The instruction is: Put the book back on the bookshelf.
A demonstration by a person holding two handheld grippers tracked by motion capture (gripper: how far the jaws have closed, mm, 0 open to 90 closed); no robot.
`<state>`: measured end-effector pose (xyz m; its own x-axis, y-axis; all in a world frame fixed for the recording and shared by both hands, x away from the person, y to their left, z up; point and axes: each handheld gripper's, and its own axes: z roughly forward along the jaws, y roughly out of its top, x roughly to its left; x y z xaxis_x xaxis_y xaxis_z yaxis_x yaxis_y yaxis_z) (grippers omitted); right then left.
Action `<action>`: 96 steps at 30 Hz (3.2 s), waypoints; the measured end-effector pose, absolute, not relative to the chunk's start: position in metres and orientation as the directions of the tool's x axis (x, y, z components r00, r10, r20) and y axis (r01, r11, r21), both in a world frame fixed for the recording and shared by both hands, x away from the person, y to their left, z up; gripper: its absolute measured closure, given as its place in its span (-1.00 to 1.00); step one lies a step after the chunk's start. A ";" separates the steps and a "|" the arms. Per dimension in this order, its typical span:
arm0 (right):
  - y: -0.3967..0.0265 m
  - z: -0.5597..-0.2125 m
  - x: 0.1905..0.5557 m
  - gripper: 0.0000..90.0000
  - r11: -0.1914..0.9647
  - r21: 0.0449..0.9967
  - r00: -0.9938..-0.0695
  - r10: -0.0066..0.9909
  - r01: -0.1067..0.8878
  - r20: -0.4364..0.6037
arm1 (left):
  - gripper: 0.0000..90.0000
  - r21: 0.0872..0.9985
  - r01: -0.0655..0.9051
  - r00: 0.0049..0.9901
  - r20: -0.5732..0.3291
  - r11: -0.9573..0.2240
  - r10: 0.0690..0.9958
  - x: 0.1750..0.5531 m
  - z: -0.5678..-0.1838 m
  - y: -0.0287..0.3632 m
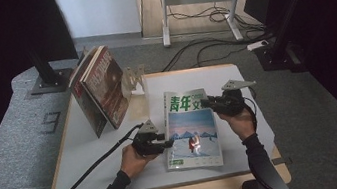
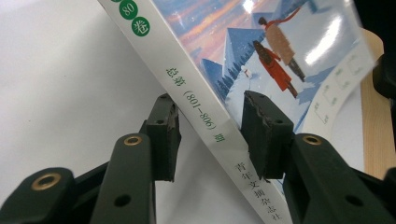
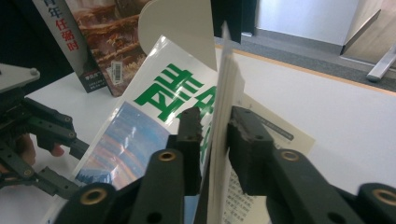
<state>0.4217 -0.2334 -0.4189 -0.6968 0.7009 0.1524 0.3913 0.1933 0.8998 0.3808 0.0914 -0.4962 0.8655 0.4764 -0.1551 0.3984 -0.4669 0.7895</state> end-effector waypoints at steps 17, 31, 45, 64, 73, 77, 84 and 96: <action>-0.233 -0.404 0.420 0.89 0.192 0.918 -0.673 0.733 0.347 0.101 | 0.36 0.825 0.350 0.859 -0.094 -0.443 0.504 0.388 -0.488 0.092; -0.228 -0.395 0.408 0.86 0.180 0.943 -0.708 0.702 0.280 0.076 | 0.40 0.837 0.300 0.848 -0.013 -0.458 0.530 0.382 -0.484 0.097; -0.229 -0.394 0.404 0.76 0.205 0.943 -0.727 0.685 0.261 0.052 | 0.46 0.860 0.301 0.857 -0.054 -0.412 0.513 0.374 -0.487 0.110; -0.236 -0.416 0.415 0.05 0.202 0.919 -0.696 0.711 0.340 0.101 | 0.58 0.871 0.267 0.881 -0.047 -0.413 0.471 0.355 -0.482 0.117; -0.232 -0.439 0.419 -0.50 0.227 0.892 -0.745 0.647 0.392 0.162 | 0.60 0.869 0.263 0.888 -0.049 -0.419 0.457 0.352 -0.480 0.119; -0.228 -0.447 0.419 -0.45 0.255 0.881 -0.771 0.613 0.398 0.171 | 0.60 0.869 0.265 0.890 -0.053 -0.419 0.453 0.352 -0.480 0.120; -0.235 -0.444 0.416 0.16 0.238 0.885 -0.755 0.634 0.400 0.171 | 0.60 0.866 0.260 0.896 -0.053 -0.426 0.440 0.352 -0.480 0.123; -0.234 -0.435 0.409 0.66 0.252 0.911 -0.756 0.648 0.326 0.091 | 0.60 0.861 0.246 0.902 -0.036 -0.445 0.430 0.348 -0.478 0.127</action>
